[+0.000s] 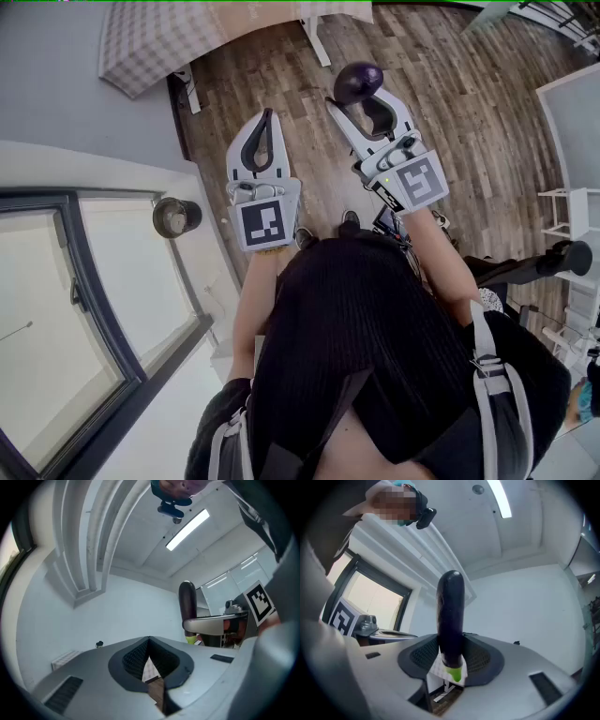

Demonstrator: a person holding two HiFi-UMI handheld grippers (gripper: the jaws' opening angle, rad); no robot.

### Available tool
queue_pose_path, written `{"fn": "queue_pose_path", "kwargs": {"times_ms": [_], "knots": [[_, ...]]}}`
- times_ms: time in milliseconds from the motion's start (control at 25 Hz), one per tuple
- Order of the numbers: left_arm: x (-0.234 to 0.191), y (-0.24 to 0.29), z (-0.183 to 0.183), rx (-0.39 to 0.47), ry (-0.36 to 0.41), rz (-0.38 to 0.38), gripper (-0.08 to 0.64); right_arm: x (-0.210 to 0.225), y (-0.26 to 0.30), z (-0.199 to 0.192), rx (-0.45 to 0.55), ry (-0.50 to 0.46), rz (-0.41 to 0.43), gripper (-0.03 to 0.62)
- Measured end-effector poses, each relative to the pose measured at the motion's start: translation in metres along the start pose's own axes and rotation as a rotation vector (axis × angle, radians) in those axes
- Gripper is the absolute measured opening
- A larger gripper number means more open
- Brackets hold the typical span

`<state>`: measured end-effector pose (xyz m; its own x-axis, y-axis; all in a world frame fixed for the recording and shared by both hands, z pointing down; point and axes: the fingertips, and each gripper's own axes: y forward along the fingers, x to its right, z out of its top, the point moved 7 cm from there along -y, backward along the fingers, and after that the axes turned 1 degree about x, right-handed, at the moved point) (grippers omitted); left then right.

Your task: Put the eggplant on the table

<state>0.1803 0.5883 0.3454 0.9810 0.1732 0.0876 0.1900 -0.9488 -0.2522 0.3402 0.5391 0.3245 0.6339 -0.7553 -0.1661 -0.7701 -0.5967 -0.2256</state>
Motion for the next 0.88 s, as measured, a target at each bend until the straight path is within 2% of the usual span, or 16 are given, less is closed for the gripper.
{"fn": "queue_pose_path", "kwargs": {"times_ms": [280, 520, 680, 880], "knots": [[-0.016, -0.025, 0.005, 0.028, 0.012, -0.048, 0.003, -0.034, 0.009, -0.004, 0.003, -0.008, -0.037, 0.164], [-0.033, -0.037, 0.003, 0.028, -0.014, -0.07, 0.003, -0.054, 0.012, -0.005, 0.001, 0.0, -0.071, 0.165], [-0.041, -0.025, -0.003, 0.02, -0.013, -0.07, 0.003, -0.049, 0.023, -0.007, 0.003, 0.001, -0.062, 0.166], [-0.044, 0.007, -0.015, 0.006, 0.016, -0.052, 0.003, -0.02, 0.043, -0.024, 0.012, 0.026, -0.037, 0.166]]}}
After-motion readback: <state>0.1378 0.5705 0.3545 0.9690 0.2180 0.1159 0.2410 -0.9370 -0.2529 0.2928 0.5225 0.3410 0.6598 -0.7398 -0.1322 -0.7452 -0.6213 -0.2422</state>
